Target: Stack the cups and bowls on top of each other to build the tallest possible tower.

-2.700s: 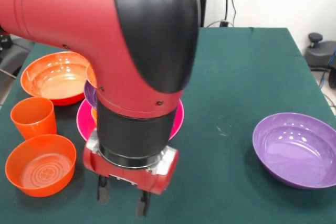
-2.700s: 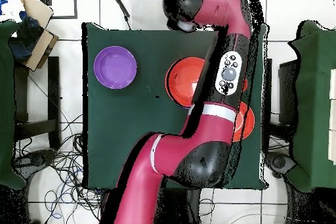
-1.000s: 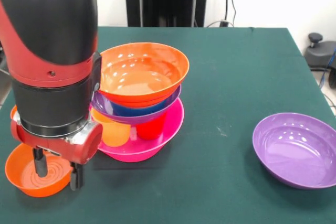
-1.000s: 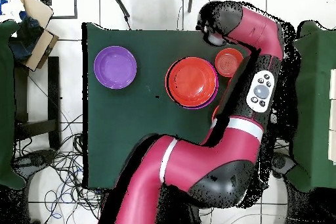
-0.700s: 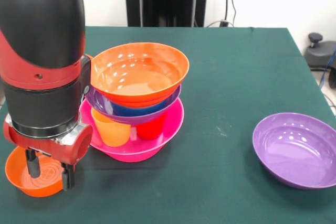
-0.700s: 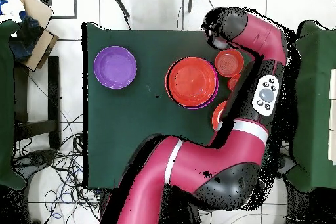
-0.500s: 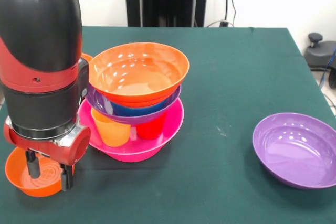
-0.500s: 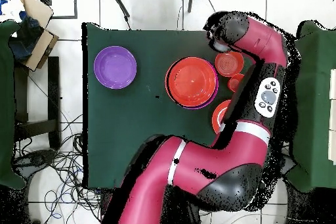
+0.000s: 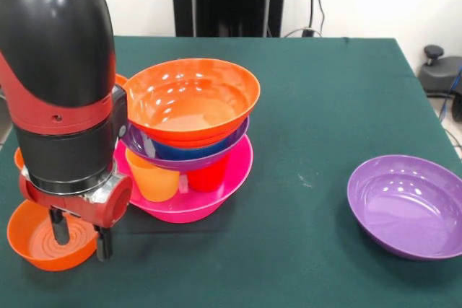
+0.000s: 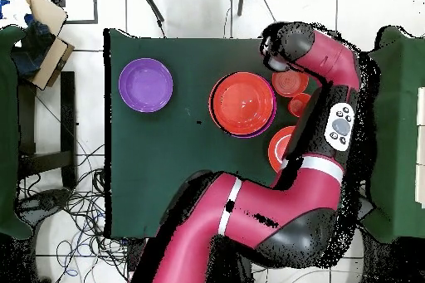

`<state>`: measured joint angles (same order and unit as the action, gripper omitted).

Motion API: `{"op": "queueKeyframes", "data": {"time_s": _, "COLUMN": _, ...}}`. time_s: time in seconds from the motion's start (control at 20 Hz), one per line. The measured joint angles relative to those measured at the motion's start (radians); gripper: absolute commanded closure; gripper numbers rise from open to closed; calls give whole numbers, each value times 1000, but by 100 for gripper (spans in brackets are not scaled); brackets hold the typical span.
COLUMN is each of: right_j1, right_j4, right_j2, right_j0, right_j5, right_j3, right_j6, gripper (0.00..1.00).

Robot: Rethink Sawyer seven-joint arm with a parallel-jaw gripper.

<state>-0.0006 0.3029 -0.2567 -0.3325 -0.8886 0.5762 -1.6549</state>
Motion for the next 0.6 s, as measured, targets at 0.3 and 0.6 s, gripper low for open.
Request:
{"op": "queueKeyframes", "data": {"time_s": 0.3, "right_j1": -1, "right_j4": -22, "right_j2": 43, "right_j0": -6, "right_j5": 32, "right_j3": 28, "right_j6": 0, "gripper": 0}}
{"op": "queueKeyframes", "data": {"time_s": 0.6, "right_j1": -1, "right_j4": -63, "right_j2": 68, "right_j0": -9, "right_j5": 69, "right_j3": 38, "right_j6": 0, "gripper": 0}}
